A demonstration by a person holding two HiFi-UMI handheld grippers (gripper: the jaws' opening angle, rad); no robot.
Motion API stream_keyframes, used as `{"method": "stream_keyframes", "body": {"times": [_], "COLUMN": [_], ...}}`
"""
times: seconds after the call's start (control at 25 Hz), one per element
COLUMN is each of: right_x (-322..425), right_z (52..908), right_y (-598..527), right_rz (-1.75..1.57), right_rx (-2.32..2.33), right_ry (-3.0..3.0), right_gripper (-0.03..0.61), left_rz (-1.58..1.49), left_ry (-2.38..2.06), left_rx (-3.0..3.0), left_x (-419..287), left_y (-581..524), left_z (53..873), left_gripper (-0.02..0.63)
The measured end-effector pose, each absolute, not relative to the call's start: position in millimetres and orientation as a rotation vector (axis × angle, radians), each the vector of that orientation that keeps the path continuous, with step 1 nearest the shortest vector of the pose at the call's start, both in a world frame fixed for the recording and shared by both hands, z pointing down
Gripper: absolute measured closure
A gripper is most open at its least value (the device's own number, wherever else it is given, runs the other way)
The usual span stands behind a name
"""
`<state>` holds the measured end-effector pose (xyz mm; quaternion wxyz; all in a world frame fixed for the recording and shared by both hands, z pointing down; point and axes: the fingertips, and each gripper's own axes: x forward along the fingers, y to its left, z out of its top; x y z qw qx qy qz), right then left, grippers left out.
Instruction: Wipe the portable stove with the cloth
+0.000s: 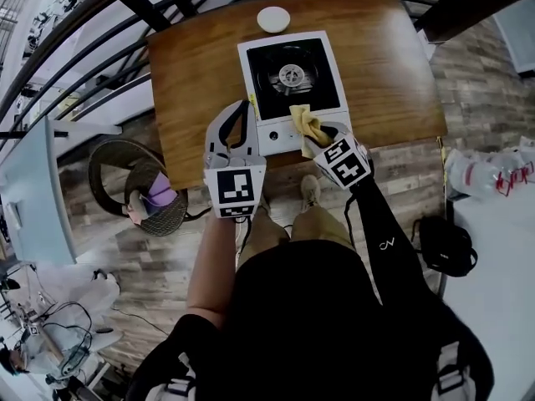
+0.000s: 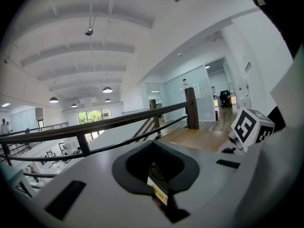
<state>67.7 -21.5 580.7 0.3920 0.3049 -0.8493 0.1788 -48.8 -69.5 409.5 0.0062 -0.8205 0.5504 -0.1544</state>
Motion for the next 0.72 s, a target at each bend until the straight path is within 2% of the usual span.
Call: {"method": "stream_keyframes", "body": {"times": [0.4,0.72], "right_x": [-45,-80], "right_z": [579,574], "right_y": [-18,-21], "right_rz": [0.477,0.521], "right_rx": [0.768,0.764], "right_ry": [-2.188,-2.172], "right_gripper": [0.451,0.451], "left_rz": [-0.521,-0.513], "left_ry": [1.649,1.548], "left_rx": [-2.635,-2.67], "left_x": [-123,-149], "left_y": [-74,-76], "left_z": [428,426], "left_gripper": [0.607,0.607]}}
